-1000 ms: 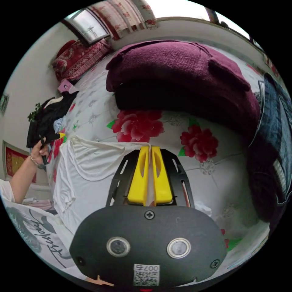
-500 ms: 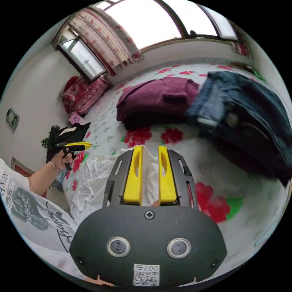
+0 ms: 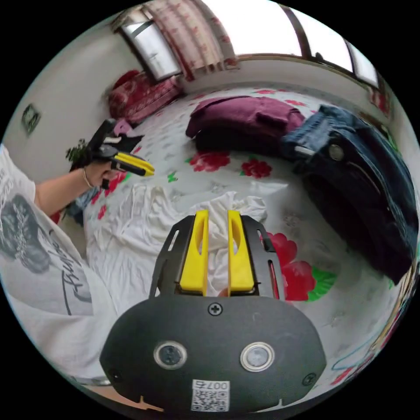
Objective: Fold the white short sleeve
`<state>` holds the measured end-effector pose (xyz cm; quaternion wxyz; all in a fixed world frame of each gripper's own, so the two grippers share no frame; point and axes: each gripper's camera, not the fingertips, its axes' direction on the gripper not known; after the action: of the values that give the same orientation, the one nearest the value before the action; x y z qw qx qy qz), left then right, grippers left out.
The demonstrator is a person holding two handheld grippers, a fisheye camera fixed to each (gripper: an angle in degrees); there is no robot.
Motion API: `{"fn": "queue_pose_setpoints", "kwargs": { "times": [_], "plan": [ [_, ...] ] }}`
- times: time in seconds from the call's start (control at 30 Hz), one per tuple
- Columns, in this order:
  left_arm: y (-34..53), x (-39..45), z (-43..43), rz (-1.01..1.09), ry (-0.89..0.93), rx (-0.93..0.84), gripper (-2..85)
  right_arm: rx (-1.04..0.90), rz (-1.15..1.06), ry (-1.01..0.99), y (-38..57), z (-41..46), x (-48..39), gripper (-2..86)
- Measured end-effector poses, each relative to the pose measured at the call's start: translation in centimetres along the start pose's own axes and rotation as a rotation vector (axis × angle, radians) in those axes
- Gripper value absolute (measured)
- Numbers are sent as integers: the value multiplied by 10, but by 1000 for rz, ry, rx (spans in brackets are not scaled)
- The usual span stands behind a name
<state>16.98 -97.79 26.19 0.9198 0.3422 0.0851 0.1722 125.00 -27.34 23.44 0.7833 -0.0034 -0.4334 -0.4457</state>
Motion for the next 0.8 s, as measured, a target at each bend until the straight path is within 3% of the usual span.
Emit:
{"fn": "queue_pose_setpoints", "kwargs": {
  "times": [0.17,0.27,0.37,0.53,0.63,0.8],
  "plan": [
    [43,-12,31,-25,-9,-111,78,-208,-232,36,-5,69,-45,22],
    [49,-7,35,13,-116,-44,19,-292,-264,80,-12,101,-54,10],
    [50,-24,35,-51,-82,-41,-4,-265,-264,94,-32,109,-57,2],
    [79,-77,1,-245,-314,18,-9,-142,-259,66,-100,111,-62,-1],
    [101,-114,-14,-371,-313,60,-9,-84,-268,1,-151,131,-71,-1],
    [119,-156,-3,-484,-293,28,-9,-185,-221,-3,-208,217,-75,3]
  ]
}}
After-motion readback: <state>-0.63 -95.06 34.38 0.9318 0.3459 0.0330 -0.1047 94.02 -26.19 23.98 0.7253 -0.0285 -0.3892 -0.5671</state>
